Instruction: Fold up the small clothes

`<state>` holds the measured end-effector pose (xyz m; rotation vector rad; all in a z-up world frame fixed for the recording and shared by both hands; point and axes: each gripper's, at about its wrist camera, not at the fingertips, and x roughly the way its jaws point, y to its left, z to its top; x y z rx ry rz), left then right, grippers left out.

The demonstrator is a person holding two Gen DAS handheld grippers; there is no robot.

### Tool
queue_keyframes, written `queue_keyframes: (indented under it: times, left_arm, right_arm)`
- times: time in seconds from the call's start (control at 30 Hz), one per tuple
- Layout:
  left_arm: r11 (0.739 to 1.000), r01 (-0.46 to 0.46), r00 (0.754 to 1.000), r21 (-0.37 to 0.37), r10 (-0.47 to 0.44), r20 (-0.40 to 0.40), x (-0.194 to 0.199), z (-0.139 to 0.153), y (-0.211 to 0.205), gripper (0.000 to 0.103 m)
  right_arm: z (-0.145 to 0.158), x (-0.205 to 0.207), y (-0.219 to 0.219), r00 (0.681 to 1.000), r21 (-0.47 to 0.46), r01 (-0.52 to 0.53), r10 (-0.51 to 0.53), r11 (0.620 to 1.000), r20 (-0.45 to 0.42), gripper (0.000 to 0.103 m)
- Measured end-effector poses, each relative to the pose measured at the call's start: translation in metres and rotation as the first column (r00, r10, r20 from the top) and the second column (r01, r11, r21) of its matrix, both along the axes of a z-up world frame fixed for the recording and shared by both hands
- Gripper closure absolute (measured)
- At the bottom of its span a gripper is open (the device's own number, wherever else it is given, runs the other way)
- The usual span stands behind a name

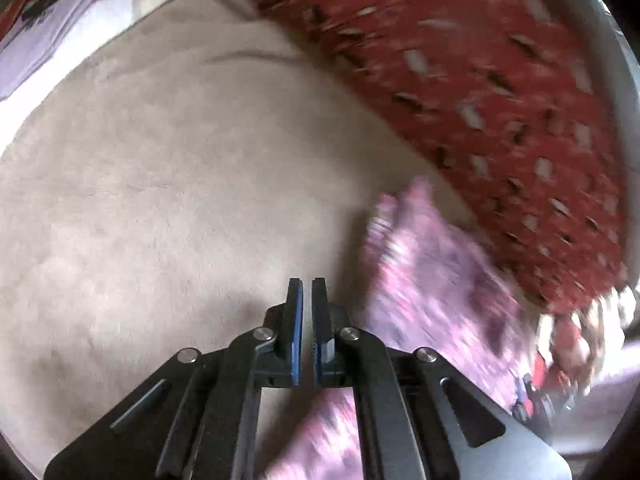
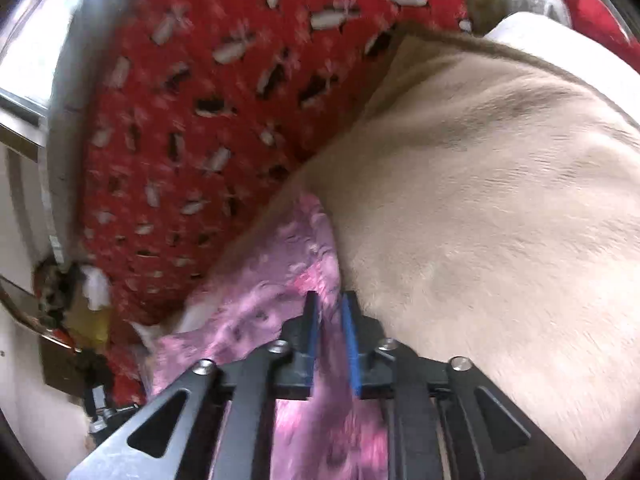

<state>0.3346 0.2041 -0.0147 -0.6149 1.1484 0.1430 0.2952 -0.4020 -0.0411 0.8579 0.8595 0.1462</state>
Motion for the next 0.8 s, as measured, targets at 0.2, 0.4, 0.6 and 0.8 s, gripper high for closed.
queue_keyframes:
  times: [0.2, 0.4, 0.6, 0.8]
  left_arm:
    - [0.99, 0.136, 0.991, 0.037, -0.136, 0.011, -0.043, -0.003, -0.066, 0.059]
    - [0.975, 0.144, 0.987, 0.17, -0.13, -0.09, -0.066, -0.029, -0.089, 0.055]
    - [0.988, 0.112, 0.98, 0.11, -0.091, -0.177, -0.085, -0.026, -0.078, 0.055]
    - [0.966, 0.181, 0.972, 0.186, -0.146, -0.186, -0.093, -0.028, -0.1, 0.051]
  right_arm:
    - [-0.018, -0.061, 0.018, 0.996, 0.121, -0.053, 0.06, 0.991, -0.059, 0.056]
    - [0.029, -0.089, 0.038, 0.991, -0.183, -0.114, 0.125, 0.976, 0.048, 0.1]
    - [0.016, -0.087, 0.035, 0.986, -0.187, -0.108, 0.081, 0.976, -0.143, 0.092]
    - [0.078, -0.064, 0.08, 0.971, -0.138, -0.216, 0.227, 0.967, 0.078, 0.076]
